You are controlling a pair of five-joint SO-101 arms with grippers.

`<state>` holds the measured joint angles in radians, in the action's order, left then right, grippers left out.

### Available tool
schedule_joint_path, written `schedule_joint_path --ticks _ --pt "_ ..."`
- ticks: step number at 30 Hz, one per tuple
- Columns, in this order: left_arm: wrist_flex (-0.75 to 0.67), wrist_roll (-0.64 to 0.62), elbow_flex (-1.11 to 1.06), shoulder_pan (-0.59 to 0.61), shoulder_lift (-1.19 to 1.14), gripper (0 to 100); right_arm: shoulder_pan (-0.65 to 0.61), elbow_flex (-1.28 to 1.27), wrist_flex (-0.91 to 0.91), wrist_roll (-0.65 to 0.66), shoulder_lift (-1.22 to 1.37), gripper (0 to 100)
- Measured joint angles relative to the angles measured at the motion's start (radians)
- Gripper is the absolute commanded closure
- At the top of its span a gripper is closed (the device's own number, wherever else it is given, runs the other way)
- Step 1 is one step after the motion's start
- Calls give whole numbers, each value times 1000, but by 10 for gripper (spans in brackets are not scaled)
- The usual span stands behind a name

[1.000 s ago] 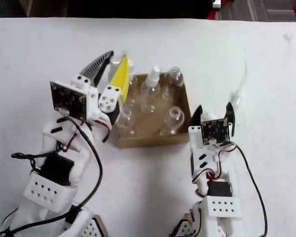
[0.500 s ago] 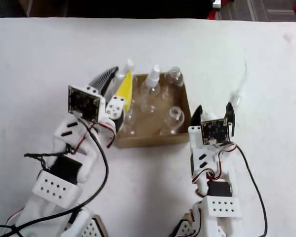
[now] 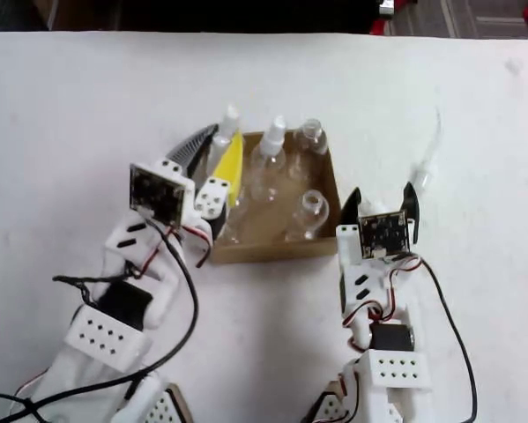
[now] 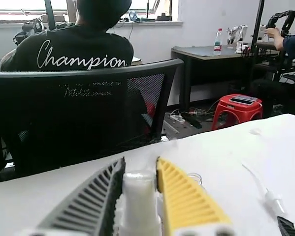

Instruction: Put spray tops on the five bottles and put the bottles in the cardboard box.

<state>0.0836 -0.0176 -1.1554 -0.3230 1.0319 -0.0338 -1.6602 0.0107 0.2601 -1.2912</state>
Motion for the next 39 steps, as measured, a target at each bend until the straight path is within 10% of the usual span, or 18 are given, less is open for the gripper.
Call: schedule_joint_path --ticks 10,39 --pt "393 0 427 -2 2 980 0 0 0 0 0 738" --pt "227 43 414 -8 -143 980 0 0 0 0 0 738"
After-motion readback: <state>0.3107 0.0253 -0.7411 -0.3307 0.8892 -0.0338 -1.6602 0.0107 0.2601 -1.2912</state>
